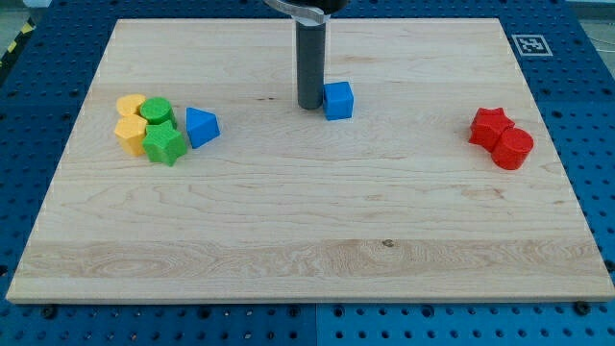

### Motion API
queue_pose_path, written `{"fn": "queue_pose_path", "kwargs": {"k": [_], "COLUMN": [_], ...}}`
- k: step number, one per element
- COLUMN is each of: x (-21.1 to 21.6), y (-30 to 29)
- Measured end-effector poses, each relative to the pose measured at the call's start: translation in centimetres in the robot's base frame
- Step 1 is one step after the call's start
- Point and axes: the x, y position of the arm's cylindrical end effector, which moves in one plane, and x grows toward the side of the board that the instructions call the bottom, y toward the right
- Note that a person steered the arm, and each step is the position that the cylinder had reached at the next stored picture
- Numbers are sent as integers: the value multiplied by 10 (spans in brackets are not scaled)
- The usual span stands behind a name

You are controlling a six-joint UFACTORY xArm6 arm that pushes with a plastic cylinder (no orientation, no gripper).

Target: Slightly push the blue cube towards the right side of the board

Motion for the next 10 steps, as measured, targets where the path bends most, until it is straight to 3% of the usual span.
{"fn": "queue_pose_path", "kwargs": {"k": [2,5,10], "x": [-8,5,-5], "y": [-19,67,82]}}
